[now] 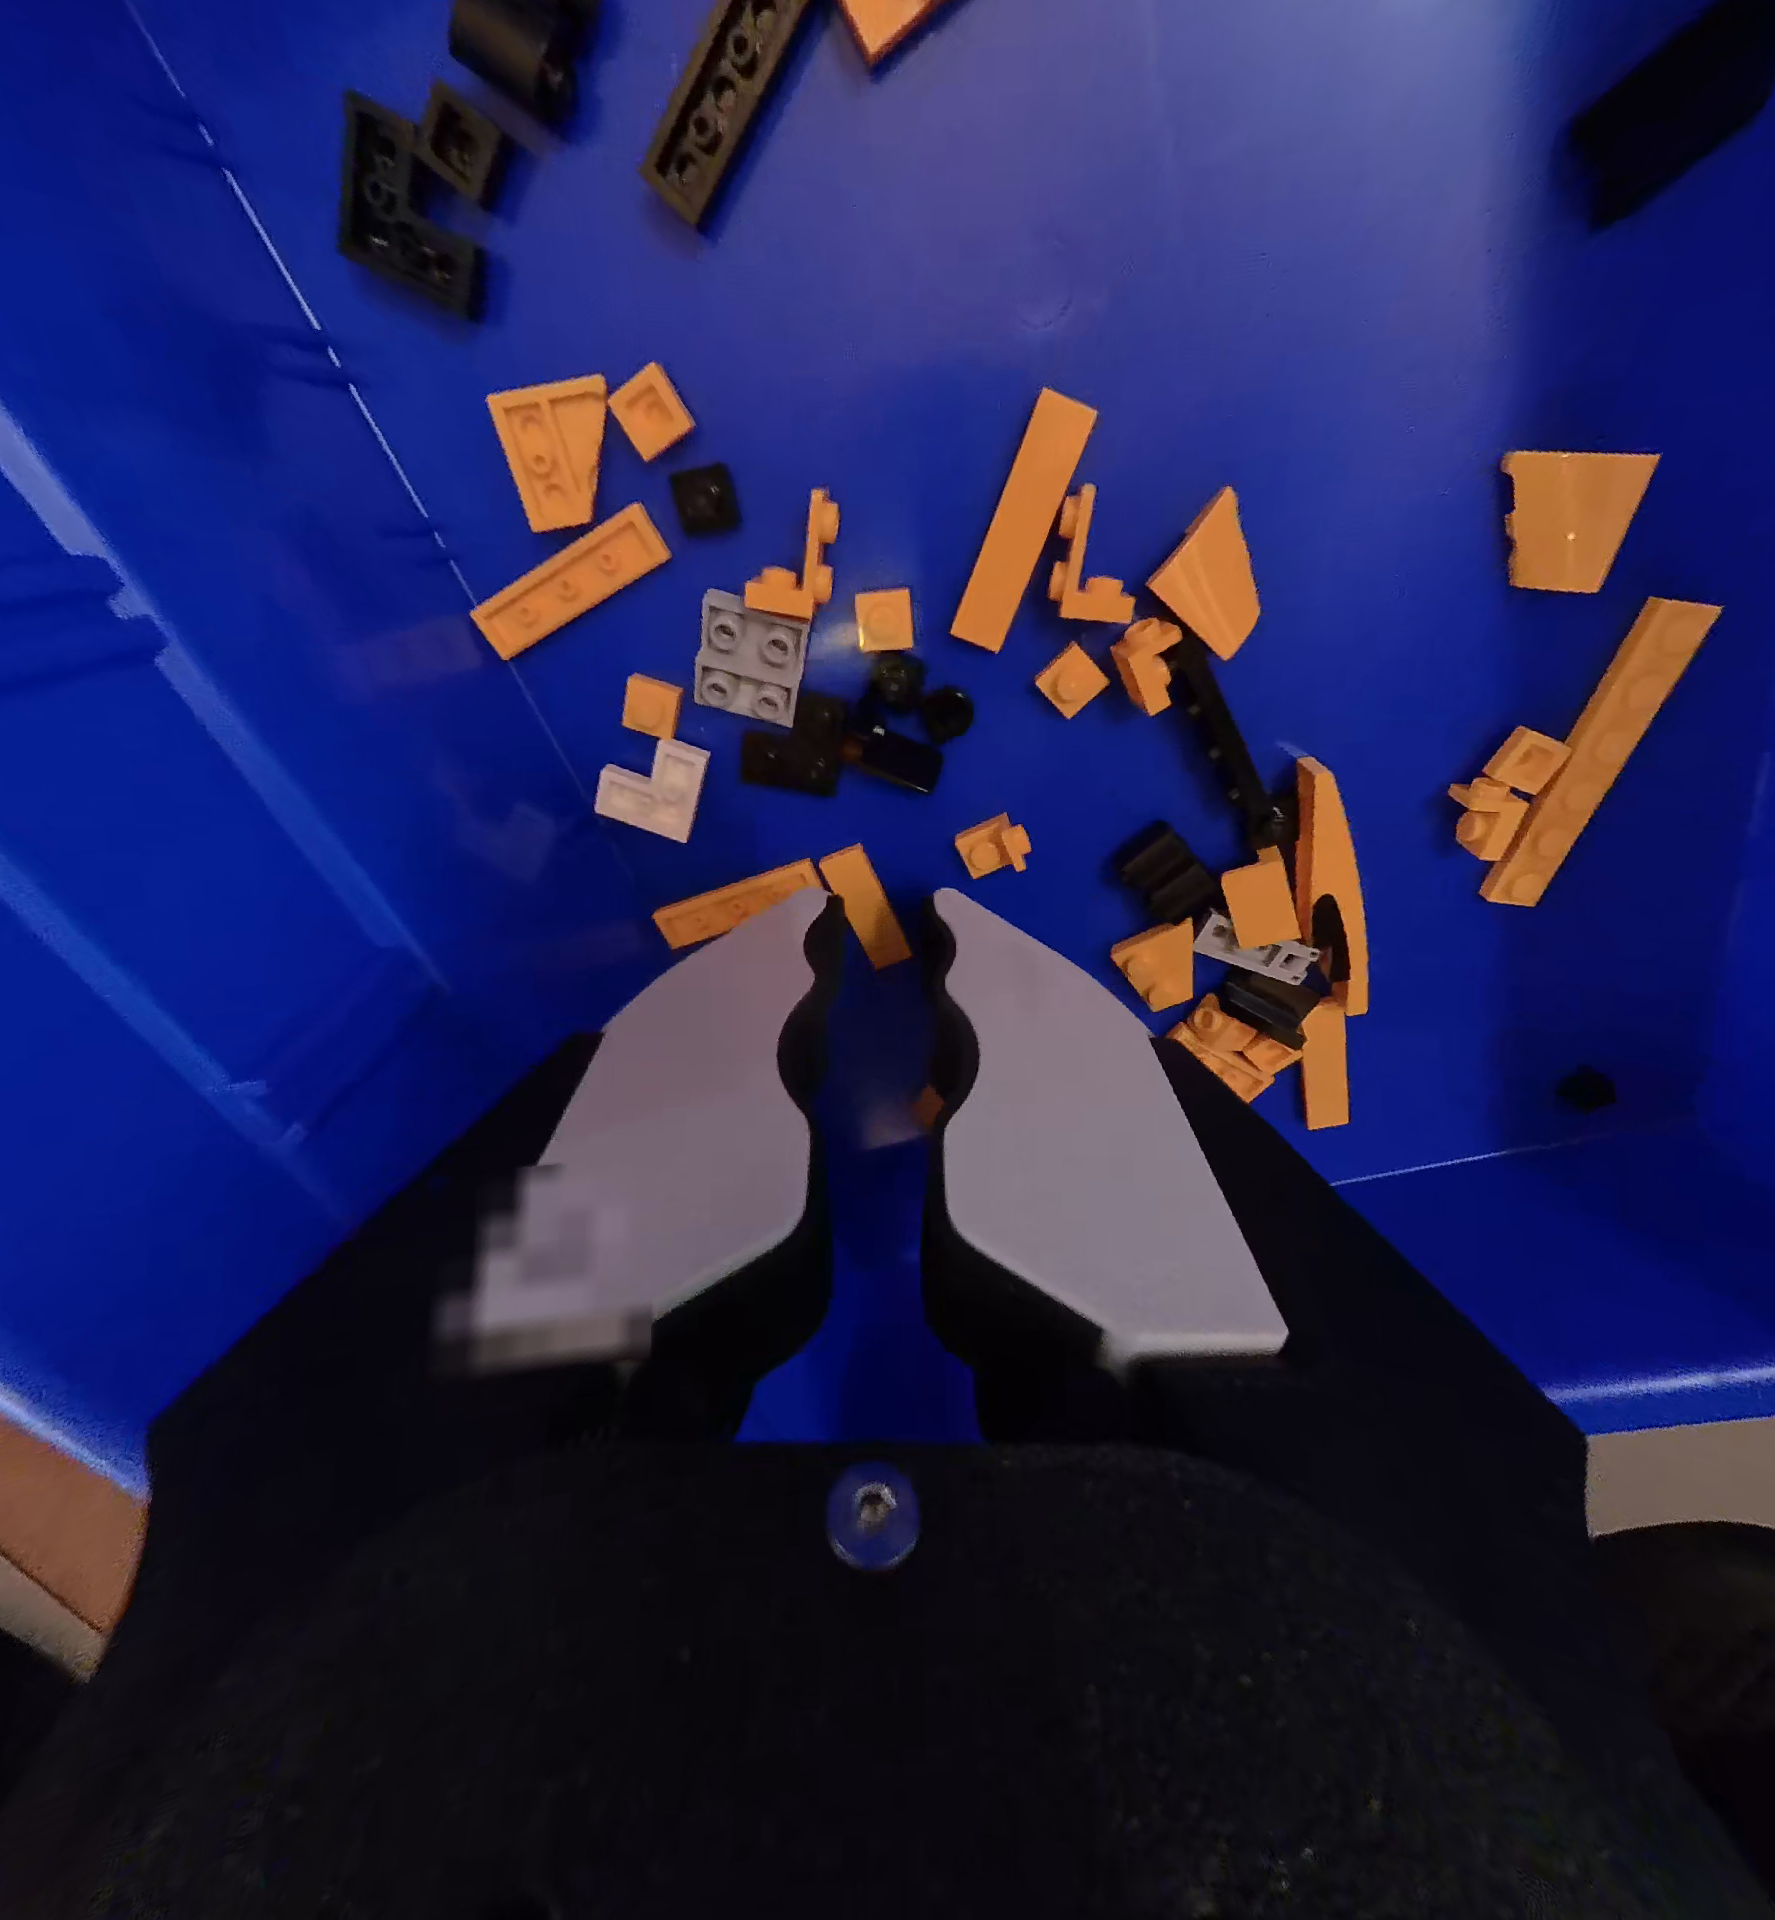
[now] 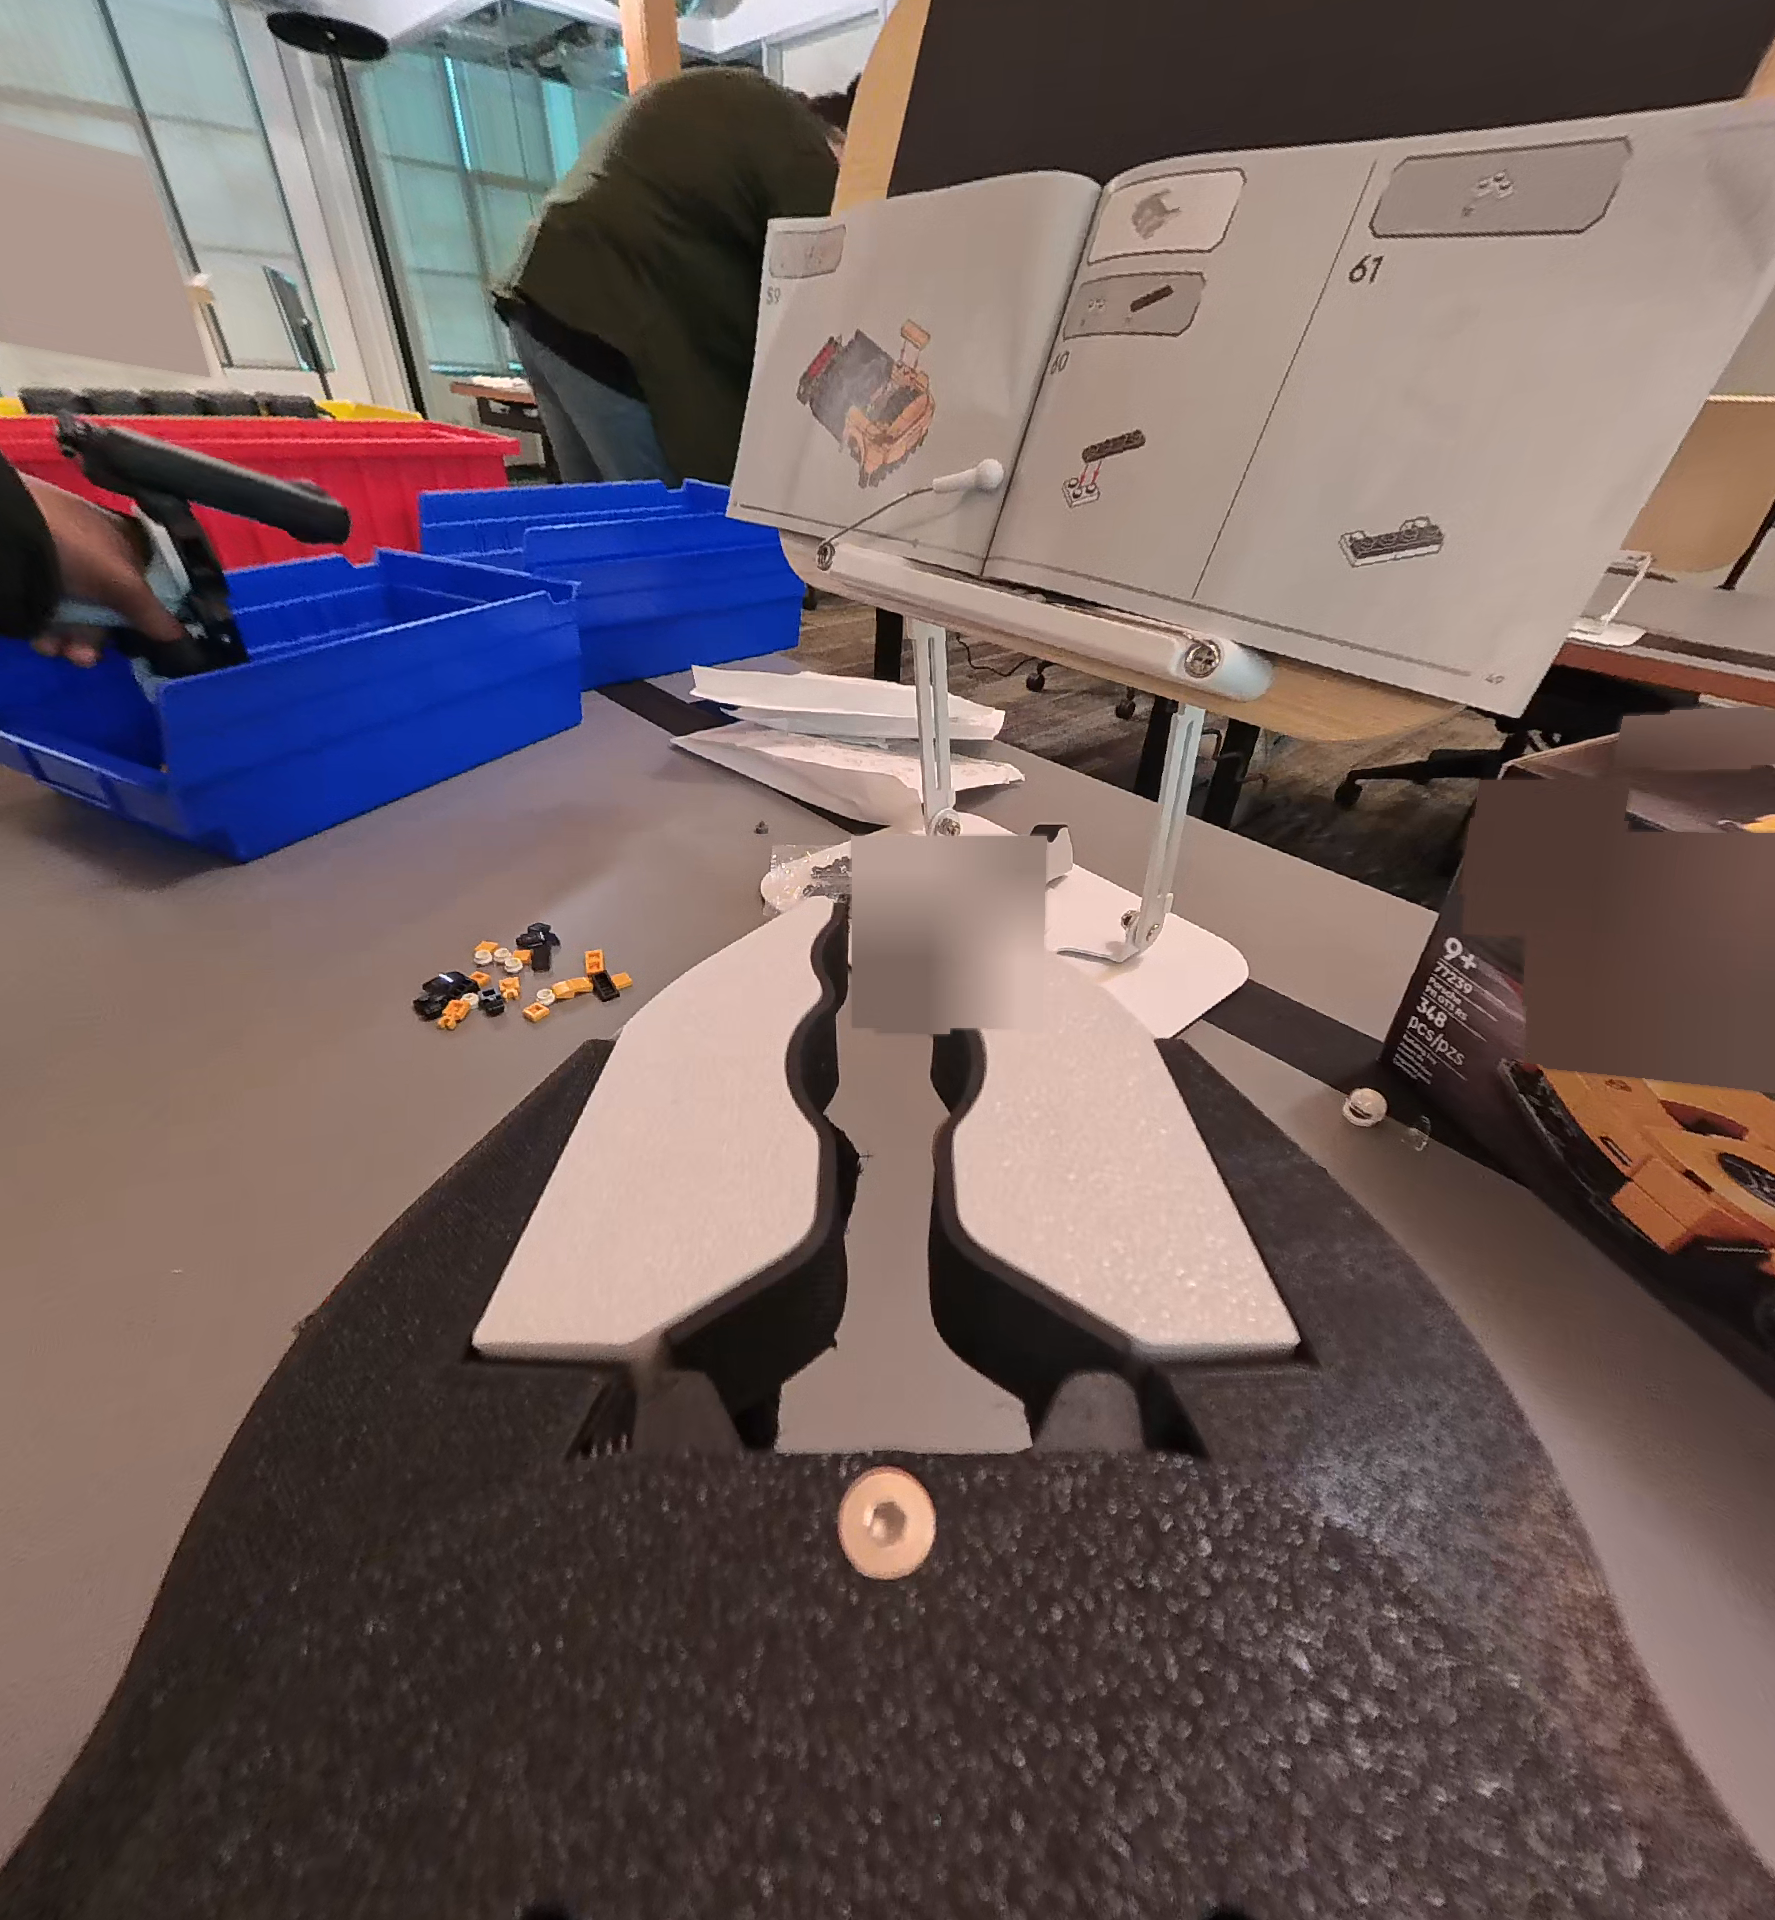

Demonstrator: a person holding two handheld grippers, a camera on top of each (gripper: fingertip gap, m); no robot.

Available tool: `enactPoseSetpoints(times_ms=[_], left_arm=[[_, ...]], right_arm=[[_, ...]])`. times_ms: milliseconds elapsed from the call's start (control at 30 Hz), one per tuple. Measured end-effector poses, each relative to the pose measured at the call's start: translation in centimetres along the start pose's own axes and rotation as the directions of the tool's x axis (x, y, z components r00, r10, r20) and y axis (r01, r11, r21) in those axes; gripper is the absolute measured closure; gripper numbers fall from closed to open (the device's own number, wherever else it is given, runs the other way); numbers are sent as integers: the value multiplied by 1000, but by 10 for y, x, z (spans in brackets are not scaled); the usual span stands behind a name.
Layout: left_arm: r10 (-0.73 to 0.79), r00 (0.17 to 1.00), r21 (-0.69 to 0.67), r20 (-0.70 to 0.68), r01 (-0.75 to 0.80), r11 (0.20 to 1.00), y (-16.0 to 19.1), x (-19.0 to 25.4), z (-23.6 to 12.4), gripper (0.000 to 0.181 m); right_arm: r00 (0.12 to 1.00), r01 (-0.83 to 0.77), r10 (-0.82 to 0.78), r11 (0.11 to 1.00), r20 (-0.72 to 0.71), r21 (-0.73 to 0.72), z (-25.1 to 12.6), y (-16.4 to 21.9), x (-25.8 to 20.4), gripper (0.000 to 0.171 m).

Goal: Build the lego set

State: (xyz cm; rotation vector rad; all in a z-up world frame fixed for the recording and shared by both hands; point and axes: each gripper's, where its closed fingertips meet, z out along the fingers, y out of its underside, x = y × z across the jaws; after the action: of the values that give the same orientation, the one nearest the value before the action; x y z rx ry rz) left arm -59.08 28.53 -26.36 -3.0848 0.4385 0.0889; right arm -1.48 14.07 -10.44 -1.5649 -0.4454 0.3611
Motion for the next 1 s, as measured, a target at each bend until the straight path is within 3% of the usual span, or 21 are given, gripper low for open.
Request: enactPoseSetpoints(times_ms=[600, 767, 1000], left_arm=[[58, 997, 62, -51, -55, 997, -1, 12, -2, 178], [104, 993, 208, -47, -92, 974, -10, 22, -39, 178], [271, 956, 403, -109, -207, 891, -17, 76, -104, 178]], right_arm=[[1000, 2, -2, 1000, -2, 17, -5, -7, 1, 158], [1000, 6, -6, 1000, -7, 25, -6, -11, 1, 158], [1000, 4, -4, 1000, 4, 13, -3, -6, -2, 158]])
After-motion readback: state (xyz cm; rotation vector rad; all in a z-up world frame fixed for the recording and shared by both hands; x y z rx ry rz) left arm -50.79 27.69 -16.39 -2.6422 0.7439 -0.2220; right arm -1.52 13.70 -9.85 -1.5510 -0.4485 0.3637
